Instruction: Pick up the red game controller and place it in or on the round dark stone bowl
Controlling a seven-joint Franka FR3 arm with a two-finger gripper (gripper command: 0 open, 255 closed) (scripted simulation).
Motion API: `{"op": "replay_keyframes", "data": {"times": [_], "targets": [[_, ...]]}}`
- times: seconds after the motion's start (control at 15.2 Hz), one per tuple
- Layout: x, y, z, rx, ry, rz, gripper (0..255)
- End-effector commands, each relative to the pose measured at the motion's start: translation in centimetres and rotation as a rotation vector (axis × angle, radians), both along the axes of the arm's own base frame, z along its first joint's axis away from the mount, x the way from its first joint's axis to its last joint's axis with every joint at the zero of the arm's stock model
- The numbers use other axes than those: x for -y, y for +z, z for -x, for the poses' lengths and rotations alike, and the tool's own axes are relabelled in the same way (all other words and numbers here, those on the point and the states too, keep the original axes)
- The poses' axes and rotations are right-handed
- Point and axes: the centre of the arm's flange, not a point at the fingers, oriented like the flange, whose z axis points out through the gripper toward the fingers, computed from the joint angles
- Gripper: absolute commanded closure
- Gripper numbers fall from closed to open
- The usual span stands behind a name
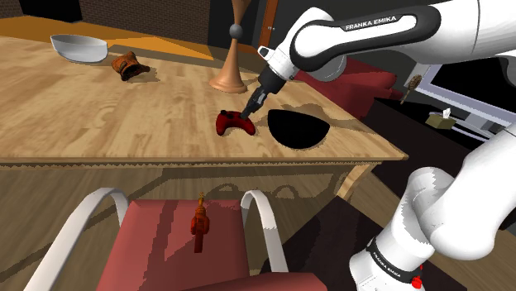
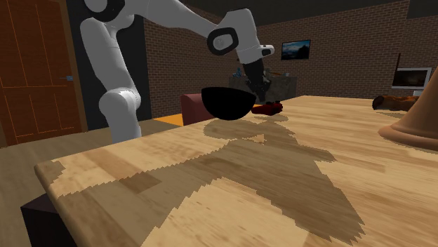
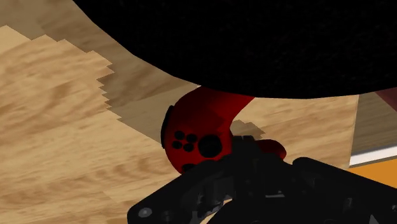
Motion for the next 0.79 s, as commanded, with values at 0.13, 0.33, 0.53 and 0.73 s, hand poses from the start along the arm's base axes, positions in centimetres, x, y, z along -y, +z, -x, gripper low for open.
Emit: {"op": "replay_keyframes", "data": {"times": [0.13,0.33,0.53,0.73], "targets": [[0.0,0.0,0.0,0.0,0.0,0.0,255],[-0.3,1.4,-4.4,-0.073,0.2,0.085,0],[-1.7,2.6,-9.1,-0.151,0.414,0.176,0],[-2.0,1.0,-9.2,-0.151,0.414,0.176,0]]}}
